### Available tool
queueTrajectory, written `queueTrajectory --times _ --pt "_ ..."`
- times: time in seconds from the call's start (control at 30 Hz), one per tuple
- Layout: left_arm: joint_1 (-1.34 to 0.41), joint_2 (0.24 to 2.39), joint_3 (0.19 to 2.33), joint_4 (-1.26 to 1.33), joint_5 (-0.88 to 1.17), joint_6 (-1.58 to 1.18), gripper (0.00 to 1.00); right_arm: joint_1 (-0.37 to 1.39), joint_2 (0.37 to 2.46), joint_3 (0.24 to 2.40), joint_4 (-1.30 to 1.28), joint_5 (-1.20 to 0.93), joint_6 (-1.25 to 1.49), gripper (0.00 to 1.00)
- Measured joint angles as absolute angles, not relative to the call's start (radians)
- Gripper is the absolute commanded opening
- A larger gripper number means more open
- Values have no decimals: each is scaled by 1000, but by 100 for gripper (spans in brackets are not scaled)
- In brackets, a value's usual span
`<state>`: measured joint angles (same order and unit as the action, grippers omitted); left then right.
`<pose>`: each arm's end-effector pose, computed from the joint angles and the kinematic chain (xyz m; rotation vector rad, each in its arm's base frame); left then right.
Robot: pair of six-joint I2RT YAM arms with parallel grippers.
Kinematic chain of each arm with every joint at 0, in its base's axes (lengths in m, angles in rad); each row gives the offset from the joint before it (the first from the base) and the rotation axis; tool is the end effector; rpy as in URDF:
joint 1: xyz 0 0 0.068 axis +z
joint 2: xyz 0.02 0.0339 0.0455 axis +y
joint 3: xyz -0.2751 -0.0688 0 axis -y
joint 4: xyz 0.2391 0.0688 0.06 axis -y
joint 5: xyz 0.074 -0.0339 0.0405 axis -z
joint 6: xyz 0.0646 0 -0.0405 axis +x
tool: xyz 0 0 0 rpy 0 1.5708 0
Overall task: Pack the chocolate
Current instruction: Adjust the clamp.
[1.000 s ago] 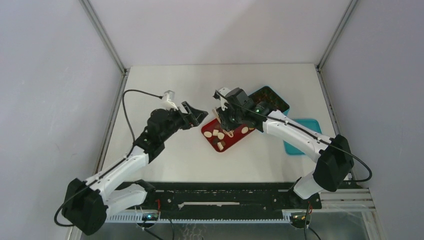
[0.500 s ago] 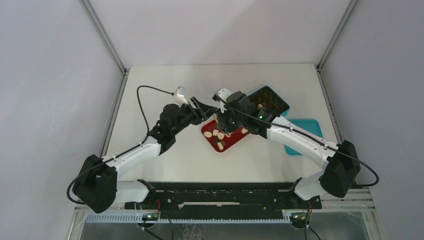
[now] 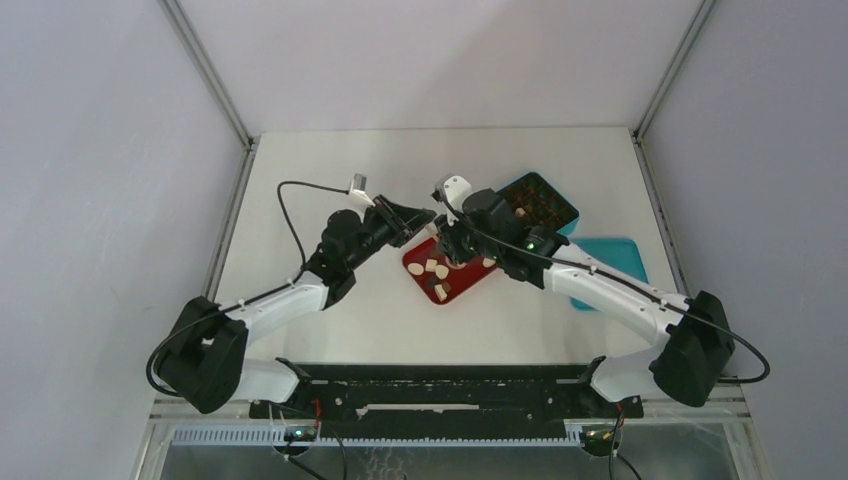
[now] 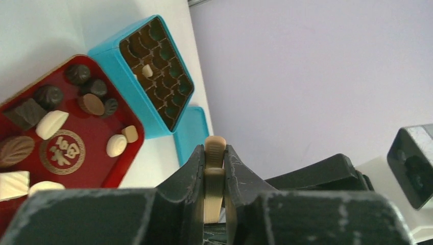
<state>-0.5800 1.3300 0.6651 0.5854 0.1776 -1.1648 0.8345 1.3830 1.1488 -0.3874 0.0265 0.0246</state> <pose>0.2587 -0.1831 0.2694 -0.3906 1.8296 -1.4255 0.2214 0.2417 0.3059 -0.8642 2.0546 0.4501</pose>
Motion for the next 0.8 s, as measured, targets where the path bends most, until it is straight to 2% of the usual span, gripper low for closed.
queueTrajectory --times 0.4,0.6,0.8 --pt "-581 1332 558 749 140 -1457 4 840 1258 949 -119 36 -6 48" --pt "-580 1357 527 824 134 -1584 3 840 1224 866 13 37 -27 48" --pt "-579 1375 524 864 133 -1646 4 839 1222 851 67 37 -46 41"
